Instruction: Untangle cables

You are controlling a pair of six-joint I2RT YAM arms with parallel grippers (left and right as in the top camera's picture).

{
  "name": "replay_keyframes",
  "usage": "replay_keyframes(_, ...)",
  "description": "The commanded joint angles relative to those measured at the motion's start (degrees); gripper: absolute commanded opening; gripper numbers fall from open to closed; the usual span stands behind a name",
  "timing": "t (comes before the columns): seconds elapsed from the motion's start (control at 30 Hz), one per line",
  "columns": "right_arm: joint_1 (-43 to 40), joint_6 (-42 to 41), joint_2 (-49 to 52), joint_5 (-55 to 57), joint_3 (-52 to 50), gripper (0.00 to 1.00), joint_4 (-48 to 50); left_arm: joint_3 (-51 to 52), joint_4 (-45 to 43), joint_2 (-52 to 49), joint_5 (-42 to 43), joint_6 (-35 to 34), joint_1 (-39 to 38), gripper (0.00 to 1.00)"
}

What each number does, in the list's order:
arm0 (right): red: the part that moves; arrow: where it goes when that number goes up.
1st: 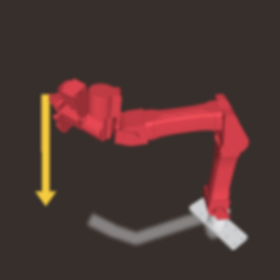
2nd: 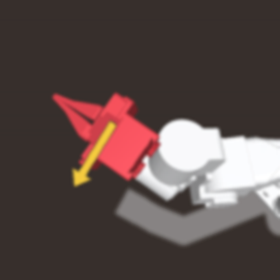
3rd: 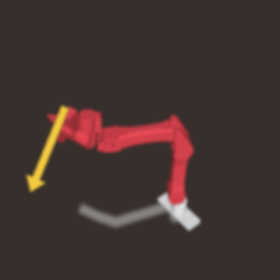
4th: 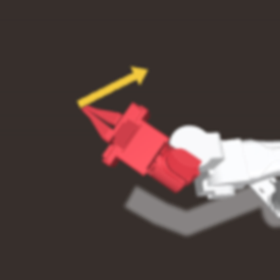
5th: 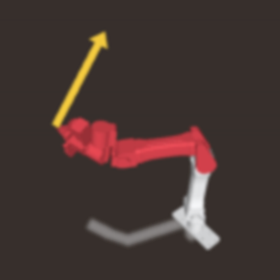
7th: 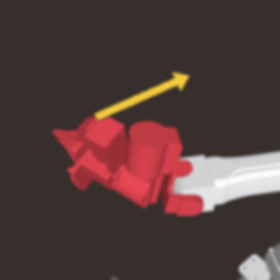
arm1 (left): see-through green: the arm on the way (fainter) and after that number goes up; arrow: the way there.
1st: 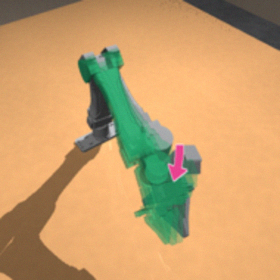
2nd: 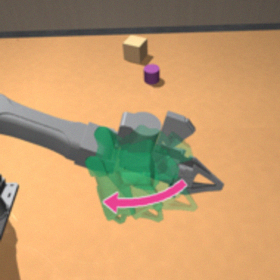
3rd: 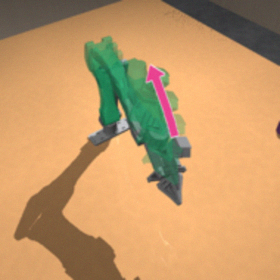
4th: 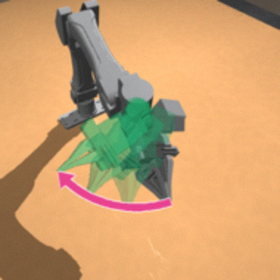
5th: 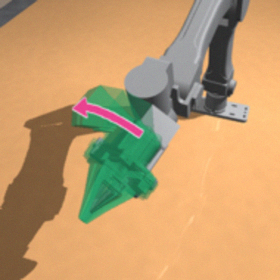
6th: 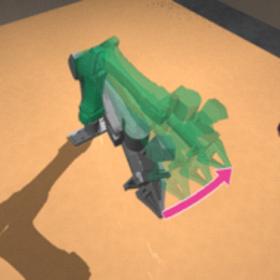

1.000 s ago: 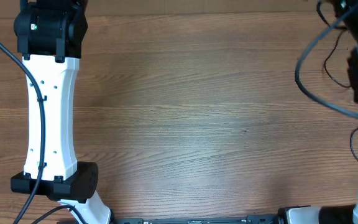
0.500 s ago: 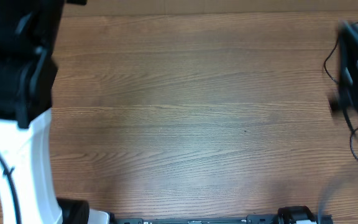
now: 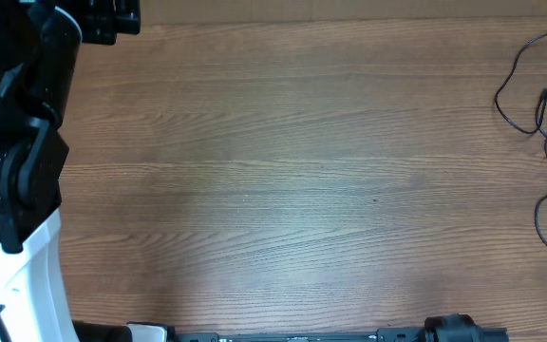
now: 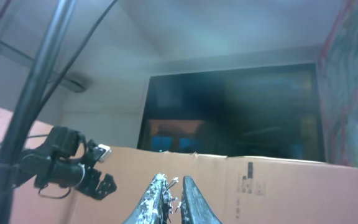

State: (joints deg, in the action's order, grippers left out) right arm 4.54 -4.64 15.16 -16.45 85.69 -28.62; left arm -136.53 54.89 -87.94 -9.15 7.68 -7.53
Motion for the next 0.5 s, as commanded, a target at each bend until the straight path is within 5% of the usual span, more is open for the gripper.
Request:
replay_keyframes(0.0,-0.1,0.2,-2.7,-2.1,0.2,0.08,-0.1,0.1,1.3,1.7,-2.0,-0.4,-0.4,1.0)
replay_keyframes(0.47,-3.0,7.1,-13.6,0.6,0.3,0.09,-1.5,0.1,4.7,1.7,-2.0,-0.3,-0.4,1.0)
